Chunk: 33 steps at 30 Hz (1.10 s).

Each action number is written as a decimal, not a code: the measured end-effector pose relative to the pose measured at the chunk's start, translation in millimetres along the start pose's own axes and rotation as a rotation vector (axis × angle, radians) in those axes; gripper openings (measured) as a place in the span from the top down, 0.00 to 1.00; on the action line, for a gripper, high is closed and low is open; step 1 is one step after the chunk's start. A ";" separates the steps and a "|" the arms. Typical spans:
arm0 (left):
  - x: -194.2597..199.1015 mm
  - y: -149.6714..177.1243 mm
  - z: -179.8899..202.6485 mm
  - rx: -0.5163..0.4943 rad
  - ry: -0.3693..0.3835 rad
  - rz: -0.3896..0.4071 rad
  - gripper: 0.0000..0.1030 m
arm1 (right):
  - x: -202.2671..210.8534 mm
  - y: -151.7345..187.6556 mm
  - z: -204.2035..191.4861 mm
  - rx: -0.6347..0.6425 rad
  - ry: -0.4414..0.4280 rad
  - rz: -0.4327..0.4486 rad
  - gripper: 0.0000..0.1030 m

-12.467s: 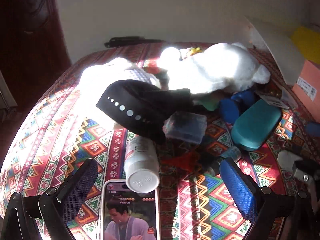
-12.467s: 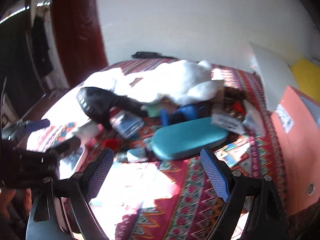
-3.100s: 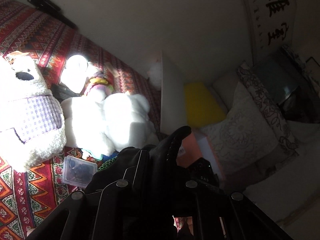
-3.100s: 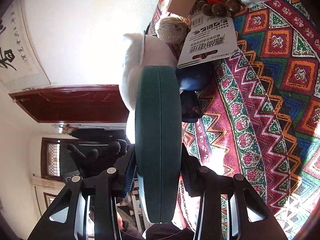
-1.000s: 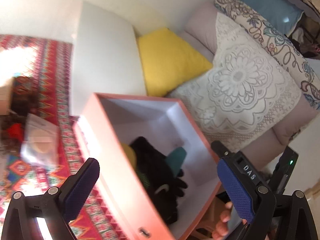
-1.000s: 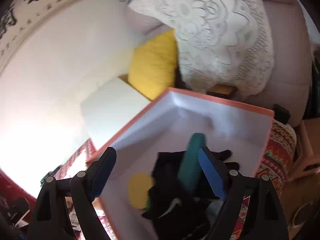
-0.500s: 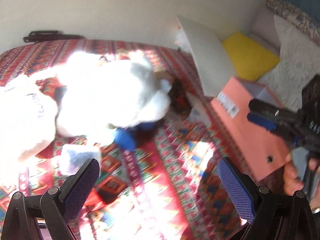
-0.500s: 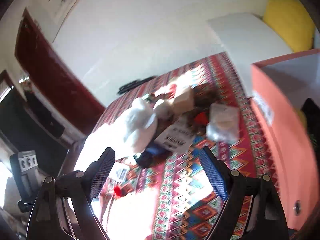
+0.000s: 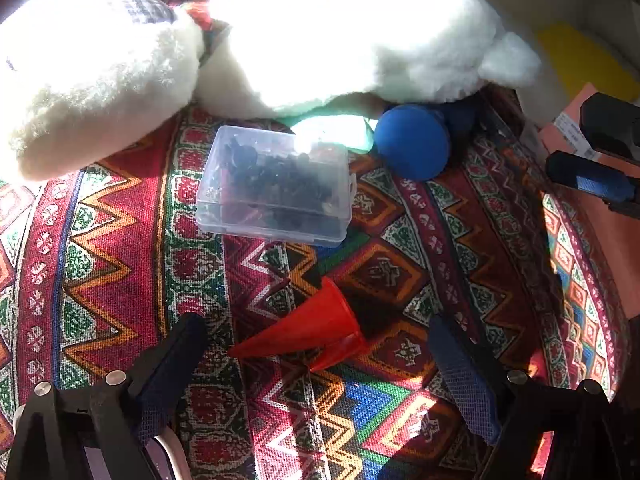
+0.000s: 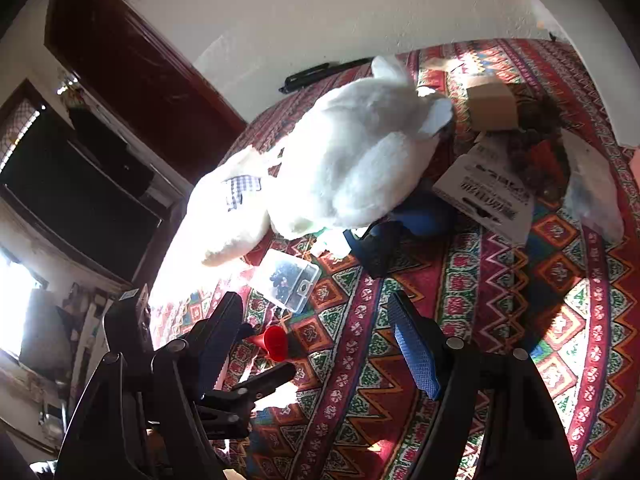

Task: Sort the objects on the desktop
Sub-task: 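Grasp the clear box of black pieces with the right tool while the left grasps the red cone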

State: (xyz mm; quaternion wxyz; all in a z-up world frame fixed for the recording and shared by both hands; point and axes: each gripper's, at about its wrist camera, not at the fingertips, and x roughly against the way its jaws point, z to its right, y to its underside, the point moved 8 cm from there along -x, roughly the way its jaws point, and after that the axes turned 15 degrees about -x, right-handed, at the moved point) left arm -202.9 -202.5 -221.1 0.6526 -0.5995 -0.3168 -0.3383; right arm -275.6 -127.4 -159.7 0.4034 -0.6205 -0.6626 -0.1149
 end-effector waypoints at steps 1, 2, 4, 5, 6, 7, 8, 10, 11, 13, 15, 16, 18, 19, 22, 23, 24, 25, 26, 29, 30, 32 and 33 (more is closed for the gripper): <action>-1.0 0.0 2.3 -0.022 -0.018 0.000 0.19 | -11.7 1.9 -3.8 0.017 0.004 -0.025 0.24; -0.9 -0.5 5.2 -0.042 -0.025 -0.001 0.27 | -23.1 4.0 -8.5 0.042 0.014 -0.048 0.24; 1.2 -0.4 8.4 -0.058 -0.024 0.001 0.47 | -43.7 6.9 -19.0 0.114 0.048 -0.070 0.24; 2.7 0.1 9.4 -0.062 -0.022 0.003 0.50 | -53.7 8.2 -24.2 0.153 0.067 -0.078 0.24; 5.0 1.8 8.8 -0.054 -0.012 0.007 0.53 | -62.8 8.9 -29.3 0.190 0.085 -0.083 0.24; 6.7 2.9 8.1 -0.051 -0.003 0.010 0.56 | -71.0 9.3 -34.2 0.227 0.103 -0.084 0.24; 8.3 4.0 7.5 -0.047 0.007 0.013 0.57 | -79.1 10.0 -38.8 0.262 0.120 -0.086 0.24; 11.6 5.6 9.0 -0.044 0.038 0.019 0.59 | -94.0 12.5 -47.0 0.328 0.145 -0.094 0.21; 13.3 6.5 10.6 -0.044 0.056 0.021 0.60 | -101.2 13.6 -50.4 0.360 0.159 -0.095 0.20; 17.4 8.9 18.3 -0.064 0.086 0.024 0.62 | -115.7 15.8 -54.6 0.418 0.190 -0.098 0.18; 21.6 11.6 30.2 -0.102 0.107 0.021 0.63 | -130.6 18.9 -55.1 0.463 0.221 -0.109 0.18; 23.8 12.5 35.9 -0.120 0.110 0.022 0.65 | -137.0 20.5 -54.8 0.483 0.238 -0.119 0.25; 27.3 14.2 45.5 -0.148 0.117 0.020 0.65 | -146.2 22.6 -52.3 0.514 0.272 -0.130 0.28; 28.6 15.1 48.4 -0.159 0.116 0.017 0.65 | -146.2 22.2 -53.1 0.514 0.267 -0.129 0.29; 29.9 19.7 51.3 -0.182 0.129 -0.018 0.64 | -139.3 19.2 -55.3 0.474 0.225 -0.138 0.29; 30.0 22.2 52.1 -0.197 0.138 -0.033 0.61 | -136.0 17.8 -54.8 0.458 0.211 -0.142 0.29; 29.5 25.3 54.4 -0.221 0.151 -0.052 0.48 | -132.9 16.6 -53.8 0.442 0.197 -0.147 0.29; 29.7 27.7 57.7 -0.247 0.162 -0.059 0.36 | -129.7 15.4 -52.7 0.426 0.183 -0.152 0.29; 30.4 29.0 60.7 -0.271 0.155 -0.055 0.32 | -126.7 13.5 -51.0 0.409 0.172 -0.156 0.29; 30.9 35.0 71.4 -0.371 0.091 -0.047 0.29 | -120.0 5.8 -44.7 0.359 0.161 -0.156 0.29; 31.7 36.3 74.1 -0.390 0.078 -0.042 0.31 | -117.8 4.1 -42.6 0.345 0.153 -0.155 0.29; 35.1 36.5 76.2 -0.387 0.093 -0.038 0.47 | -109.8 2.2 -43.2 0.318 0.132 -0.149 0.29; 38.4 35.4 76.4 -0.376 0.110 -0.038 0.76 | -104.0 1.3 -44.0 0.307 0.122 -0.141 0.29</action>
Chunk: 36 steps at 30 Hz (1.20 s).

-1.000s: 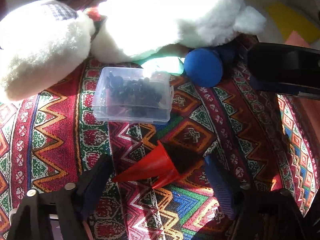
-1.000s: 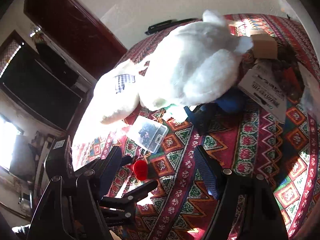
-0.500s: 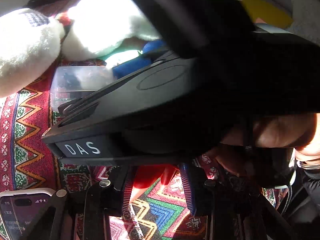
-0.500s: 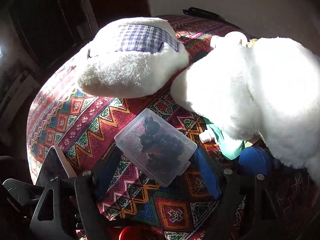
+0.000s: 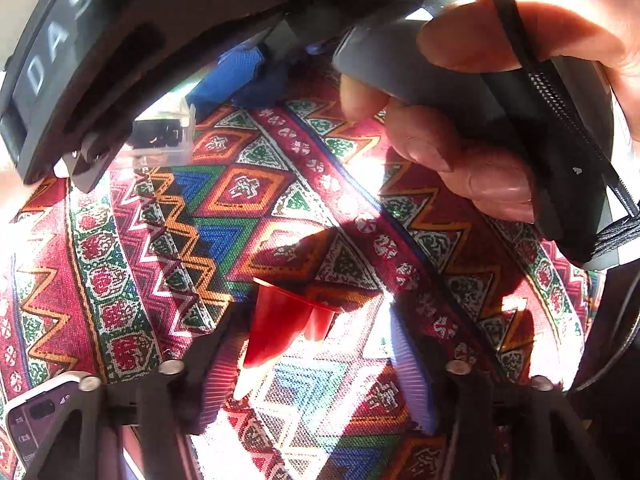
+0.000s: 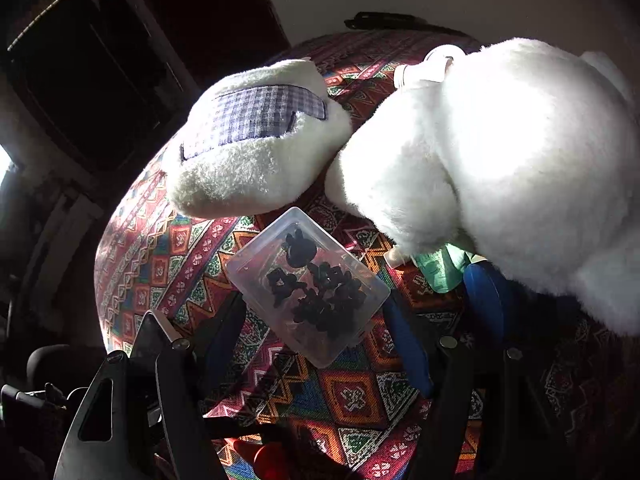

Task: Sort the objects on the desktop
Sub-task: 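Grasp the clear box of black pieces with the right tool while the left grasps the red cone, then carry the clear box and red cone over the pink box and open both tools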

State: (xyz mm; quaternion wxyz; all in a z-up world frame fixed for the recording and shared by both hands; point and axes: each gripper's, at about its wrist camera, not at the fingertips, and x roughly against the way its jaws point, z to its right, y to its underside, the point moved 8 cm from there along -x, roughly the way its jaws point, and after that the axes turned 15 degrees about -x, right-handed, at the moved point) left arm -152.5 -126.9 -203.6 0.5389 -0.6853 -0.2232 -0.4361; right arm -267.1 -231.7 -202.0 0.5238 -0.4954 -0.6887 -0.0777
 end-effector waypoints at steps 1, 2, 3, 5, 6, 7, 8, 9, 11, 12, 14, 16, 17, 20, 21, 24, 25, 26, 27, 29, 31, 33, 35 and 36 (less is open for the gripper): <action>3.7 -0.9 0.3 0.013 0.016 0.005 0.74 | 6.6 -1.1 -0.2 -0.005 -0.005 0.013 0.29; 7.1 -1.5 1.4 0.021 0.017 0.013 0.74 | 12.7 -2.9 -0.7 -0.009 -0.007 0.027 0.29; 9.6 -2.0 3.6 0.021 0.009 0.019 0.74 | 19.1 -4.7 -1.7 -0.012 -0.009 0.041 0.29; 14.6 -4.1 10.1 0.027 0.004 0.032 0.74 | 32.7 -7.1 -3.4 -0.020 -0.015 0.068 0.29; 17.4 -5.7 13.9 0.030 0.004 0.040 0.74 | 40.1 -6.9 -3.1 -0.025 -0.019 0.079 0.29; 21.4 -8.2 17.9 0.032 0.003 0.053 0.74 | 46.4 -6.9 -3.3 -0.027 -0.021 0.091 0.29; 25.9 -11.7 22.1 0.031 -0.003 0.067 0.74 | 51.9 -7.0 -3.9 -0.027 -0.020 0.102 0.29; 30.9 -15.3 26.6 0.027 -0.007 0.083 0.74 | 59.1 -6.2 -3.0 -0.030 -0.016 0.114 0.29; 43.4 -23.9 37.7 0.006 -0.010 0.120 0.74 | 76.5 -2.7 1.6 -0.042 -0.006 0.139 0.29; 50.0 -28.3 43.0 -0.005 -0.009 0.139 0.74 | 85.1 -0.5 4.0 -0.050 -0.002 0.152 0.29; 58.9 -36.4 47.2 -0.022 -0.003 0.175 0.74 | 103.7 3.0 10.2 -0.066 0.011 0.186 0.29; 66.9 -37.2 50.6 -0.034 0.009 0.207 0.74 | 124.8 6.1 20.3 -0.084 0.026 0.224 0.29; 70.5 -40.7 55.6 -0.041 0.016 0.221 0.74 | 134.3 7.0 26.1 -0.094 0.033 0.243 0.29; 65.8 -56.5 67.3 -0.065 0.032 0.254 0.74 | 163.7 10.0 46.5 -0.134 0.060 0.303 0.29; 63.9 -61.4 70.7 -0.071 0.038 0.264 0.74 | 173.7 11.0 54.2 -0.149 0.071 0.323 0.29; 64.1 -72.0 80.6 -0.075 0.055 0.290 0.74 | 202.6 14.0 79.3 -0.210 0.093 0.380 0.29; 63.9 -75.5 83.6 -0.075 0.061 0.298 0.74 | 212.2 15.4 87.0 -0.231 0.099 0.401 0.29; 63.0 -79.4 86.1 -0.072 0.068 0.306 0.74 | 222.1 17.0 94.3 -0.250 0.105 0.423 0.29; 62.1 -83.2 88.6 -0.068 0.075 0.314 0.74 | 232.0 18.7 101.7 -0.270 0.111 0.444 0.29; 62.5 -91.1 92.5 -0.056 0.087 0.333 0.74 | 251.6 21.6 114.8 -0.303 0.121 0.487 0.29; 63.6 -100.2 95.1 -0.041 0.097 0.350 0.74 | 269.7 24.6 126.2 -0.325 0.138 0.528 0.29; 63.2 -110.0 96.9 -0.030 0.104 0.369 0.74 | 286.4 28.0 136.4 -0.349 0.145 0.564 0.29; 68.4 -120.2 103.5 -0.028 0.110 0.383 0.74 | 301.6 31.7 146.2 -0.371 0.153 0.596 0.29; 69.2 -126.1 106.4 -0.028 0.113 0.393 0.74 | 309.0 33.7 151.1 -0.381 0.158 0.611 0.29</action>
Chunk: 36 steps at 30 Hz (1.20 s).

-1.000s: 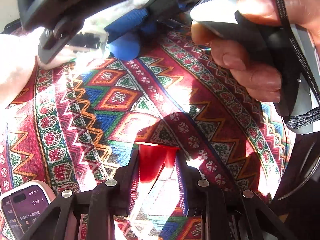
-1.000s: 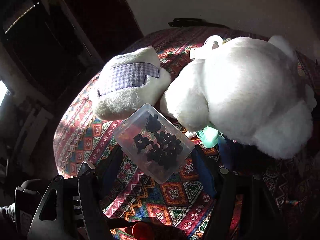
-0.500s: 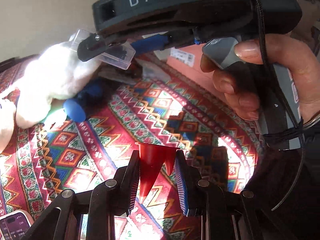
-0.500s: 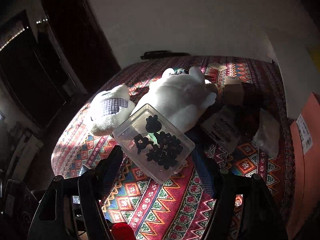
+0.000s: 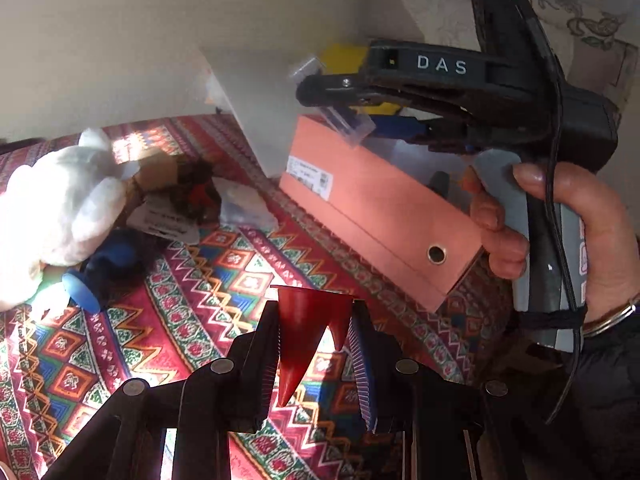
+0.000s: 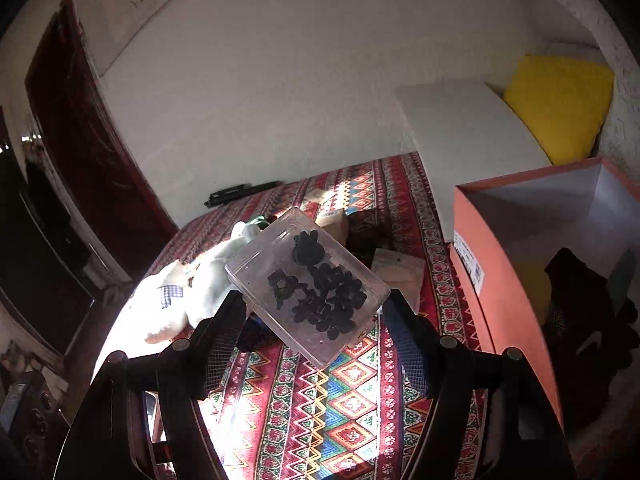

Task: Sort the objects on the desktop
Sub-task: 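Carry the clear box and red cone over the pink box and open both tools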

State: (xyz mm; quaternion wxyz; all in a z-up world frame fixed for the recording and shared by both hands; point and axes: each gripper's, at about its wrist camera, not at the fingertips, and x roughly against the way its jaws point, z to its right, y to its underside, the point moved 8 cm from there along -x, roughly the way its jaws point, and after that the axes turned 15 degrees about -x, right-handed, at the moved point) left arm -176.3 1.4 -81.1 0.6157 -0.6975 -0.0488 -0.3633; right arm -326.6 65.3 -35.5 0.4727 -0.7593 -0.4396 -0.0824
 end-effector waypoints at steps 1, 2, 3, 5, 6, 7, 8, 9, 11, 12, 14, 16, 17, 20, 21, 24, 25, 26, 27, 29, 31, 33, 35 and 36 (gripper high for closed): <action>-2.3 -5.6 2.8 0.001 0.004 0.009 0.74 | 5.5 -4.3 5.2 -0.008 0.006 0.015 0.29; -5.4 -10.8 5.8 0.005 0.012 0.016 0.74 | 10.9 -7.8 9.6 -0.014 0.013 0.030 0.29; -7.8 -16.6 9.8 0.008 0.020 0.024 0.74 | 16.1 -11.0 13.8 -0.019 0.020 0.043 0.29; -13.7 -28.5 18.8 0.012 0.035 0.039 0.74 | 25.4 -16.4 23.5 -0.029 0.029 0.065 0.29; -16.6 -35.0 24.0 0.013 0.043 0.048 0.74 | 30.4 -18.9 28.7 -0.035 0.033 0.074 0.29; -19.6 -41.7 29.4 0.013 0.052 0.056 0.74 | 35.7 -21.6 34.0 -0.042 0.036 0.083 0.29; -22.7 -48.8 35.4 0.011 0.062 0.062 0.74 | 40.9 -24.4 40.0 -0.051 0.038 0.092 0.29; -25.6 -56.0 41.7 0.006 0.072 0.068 0.74 | 45.9 -27.4 46.5 -0.063 0.039 0.100 0.29; -30.9 -70.3 54.5 -0.008 0.086 0.082 0.74 | 56.5 -32.9 60.6 -0.087 0.041 0.119 0.29; -33.2 -77.4 61.0 -0.016 0.094 0.088 0.74 | 61.6 -35.6 67.8 -0.099 0.044 0.128 0.29; -37.9 -90.5 73.4 -0.032 0.109 0.100 0.74 | 73.7 -40.7 83.5 -0.122 0.057 0.150 0.29; -43.7 -102.3 84.2 -0.045 0.126 0.109 0.74 | 84.0 -45.5 99.2 -0.142 0.074 0.172 0.29; -47.3 -107.3 88.9 -0.051 0.133 0.112 0.74 | 89.1 -48.0 107.5 -0.154 0.082 0.183 0.29; -59.4 -120.1 99.2 -0.057 0.152 0.114 0.74 | 104.5 -54.2 132.5 -0.200 0.094 0.211 0.29; -64.0 -123.9 101.9 -0.056 0.159 0.114 0.74 | 109.7 -56.0 141.0 -0.216 0.096 0.219 0.29; -78.1 -136.4 107.3 -0.048 0.174 0.112 0.74 | 119.4 -60.5 166.2 -0.265 0.110 0.239 0.28; -82.9 -141.2 108.1 -0.044 0.181 0.112 0.74 | 122.3 -61.9 174.6 -0.281 0.115 0.246 0.28; -87.8 -146.3 108.7 -0.039 0.189 0.113 0.74 | 123.5 -63.2 182.2 -0.295 0.120 0.250 0.28; -93.1 -151.9 109.0 -0.036 0.198 0.113 0.74 | 123.2 -64.2 188.9 -0.308 0.125 0.252 0.28; -104.1 -163.7 107.7 -0.028 0.208 0.113 0.74 | 120.5 -65.6 199.1 -0.327 0.132 0.248 0.28; -115.6 -175.8 104.7 -0.015 0.213 0.112 0.74 | 117.4 -67.0 208.6 -0.344 0.139 0.242 0.28; -127.3 -188.4 101.9 0.003 0.221 0.111 0.74 | 112.5 -69.6 215.5 -0.354 0.147 0.239 0.28; -139.6 -199.5 99.8 0.010 0.221 0.108 0.74 | 107.8 -72.3 220.7 -0.359 0.158 0.239 0.28; -146.0 -204.6 99.0 0.013 0.221 0.106 0.74 | 105.5 -73.7 223.2 -0.359 0.165 0.238 0.28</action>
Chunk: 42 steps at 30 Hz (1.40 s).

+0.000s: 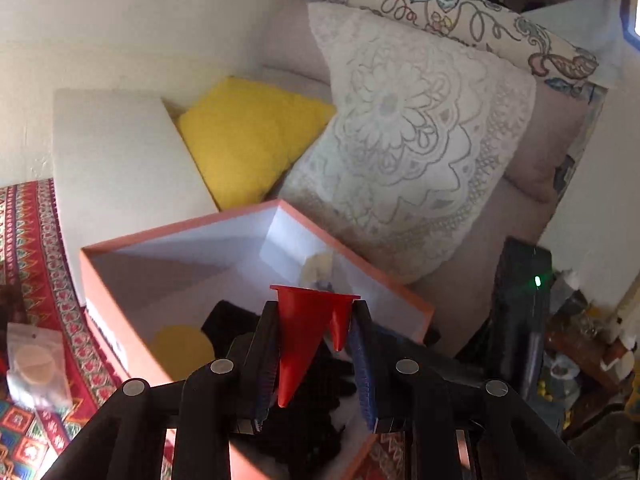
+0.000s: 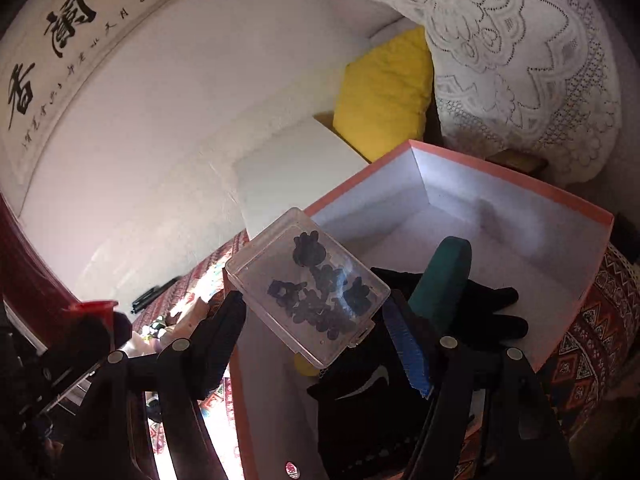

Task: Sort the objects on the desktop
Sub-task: 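Carry the clear box and red cone over the pink box and open both tools, then grasp the brown bead bracelet with the right tool while the left grasps the red cone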

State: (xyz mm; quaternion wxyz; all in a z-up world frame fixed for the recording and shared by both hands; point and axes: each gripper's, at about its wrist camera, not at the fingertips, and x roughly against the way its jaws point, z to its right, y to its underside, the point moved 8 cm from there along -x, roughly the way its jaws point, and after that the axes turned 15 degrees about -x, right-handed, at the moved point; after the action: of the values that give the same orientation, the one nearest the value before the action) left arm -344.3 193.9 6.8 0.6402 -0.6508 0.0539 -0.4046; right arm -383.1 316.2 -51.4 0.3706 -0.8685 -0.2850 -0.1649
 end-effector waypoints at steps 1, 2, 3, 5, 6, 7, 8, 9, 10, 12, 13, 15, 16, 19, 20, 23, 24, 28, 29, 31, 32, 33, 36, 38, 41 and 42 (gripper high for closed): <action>-7.1 -3.4 -2.2 0.004 0.000 -0.004 0.74 | -2.5 -1.2 1.0 0.001 0.006 0.001 0.28; -14.4 -5.9 -3.6 0.006 0.000 -0.010 0.74 | -5.8 -2.7 2.5 0.001 0.013 0.001 0.28; -21.6 -7.8 -3.8 0.005 -0.002 -0.017 0.74 | -10.0 -4.4 4.3 0.001 0.019 0.001 0.28; -34.5 -10.8 -2.2 -0.004 -0.005 -0.028 0.74 | -15.6 -6.3 7.7 -0.004 0.032 0.001 0.28; -40.5 -12.0 -0.9 -0.009 -0.006 -0.032 0.74 | -17.7 -7.2 9.5 -0.008 0.036 0.000 0.28; -46.2 -12.9 0.5 -0.015 -0.008 -0.037 0.74 | -19.9 -8.1 11.3 -0.012 0.040 0.000 0.28; -51.2 -12.8 1.8 -0.018 -0.008 -0.041 0.73 | -21.8 -9.1 13.3 -0.016 0.044 0.000 0.28; -55.6 -12.4 2.8 -0.019 -0.008 -0.046 0.73 | -23.3 -10.2 15.2 -0.020 0.047 0.003 0.28; -59.6 -11.9 3.4 -0.020 -0.009 -0.050 0.73 | -24.0 -11.3 16.9 -0.023 0.051 0.007 0.28; -65.1 -10.6 2.4 -0.017 -0.019 -0.054 0.57 | -23.6 -12.9 20.7 -0.025 0.074 0.023 0.27; -67.2 -9.5 2.0 -0.013 -0.016 -0.059 0.31 | -23.2 -13.7 22.7 -0.026 0.087 0.032 0.23; -66.8 -7.5 2.3 -0.006 -0.002 -0.061 0.18 | -22.4 -14.8 29.1 -0.037 0.119 0.044 0.10; -65.5 -6.7 2.5 -0.004 0.002 -0.059 0.17 | -21.5 -15.4 32.3 -0.048 0.128 0.050 0.08; -58.6 -5.0 -0.5 0.001 -0.020 -0.059 0.13 | -17.1 -18.2 38.7 -0.084 0.131 0.063 0.08; -55.4 -4.5 -2.2 0.014 -0.022 -0.057 0.11 | -15.1 -19.1 39.9 -0.095 0.130 0.069 0.08; -44.5 -3.2 -5.2 0.037 -0.024 -0.049 0.08 | -9.1 -20.7 40.2 -0.117 0.121 0.087 0.08; -40.7 -2.7 -6.0 0.042 -0.025 -0.046 0.08 | -7.6 -21.0 38.7 -0.117 0.117 0.093 0.07; -24.7 -0.6 -5.6 0.028 -0.039 -0.037 0.06 | -4.6 -20.2 29.2 -0.101 0.108 0.108 0.07; -20.3 0.1 -5.7 0.023 -0.046 -0.035 0.06 | -4.8 -18.7 25.4 -0.094 0.104 0.107 0.07; -10.6 2.0 -6.9 0.024 -0.048 -0.029 0.05 | -5.5 -15.2 16.7 -0.078 0.096 0.105 0.07; -5.5 3.0 -7.6 0.026 -0.050 -0.026 0.05 | -5.9 -13.0 11.6 -0.069 0.092 0.105 0.07; 0.4 4.3 -8.8 0.030 -0.053 -0.023 0.05 | -6.6 -10.6 6.3 -0.059 0.087 0.104 0.07; 20.0 12.0 -12.5 0.036 -0.059 -0.017 0.05 | -9.3 -1.7 -12.4 -0.020 0.075 0.101 0.07; 35.4 20.6 -16.6 0.036 -0.078 -0.017 0.04 | -12.2 5.5 -26.1 0.012 0.066 0.099 0.07; 59.2 37.7 -25.4 0.042 -0.108 -0.022 0.04 | -18.3 18.2 -46.6 0.058 0.054 0.093 0.06; 66.6 44.4 -29.0 0.042 -0.120 -0.029 0.04 | -20.9 22.9 -52.9 0.069 0.051 0.088 0.06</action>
State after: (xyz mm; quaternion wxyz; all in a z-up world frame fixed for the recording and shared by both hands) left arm -297.3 124.1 -6.0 0.6500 -0.6609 -0.0025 -0.3751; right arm -389.3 256.4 -38.9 0.4144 -0.8623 -0.2427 -0.1607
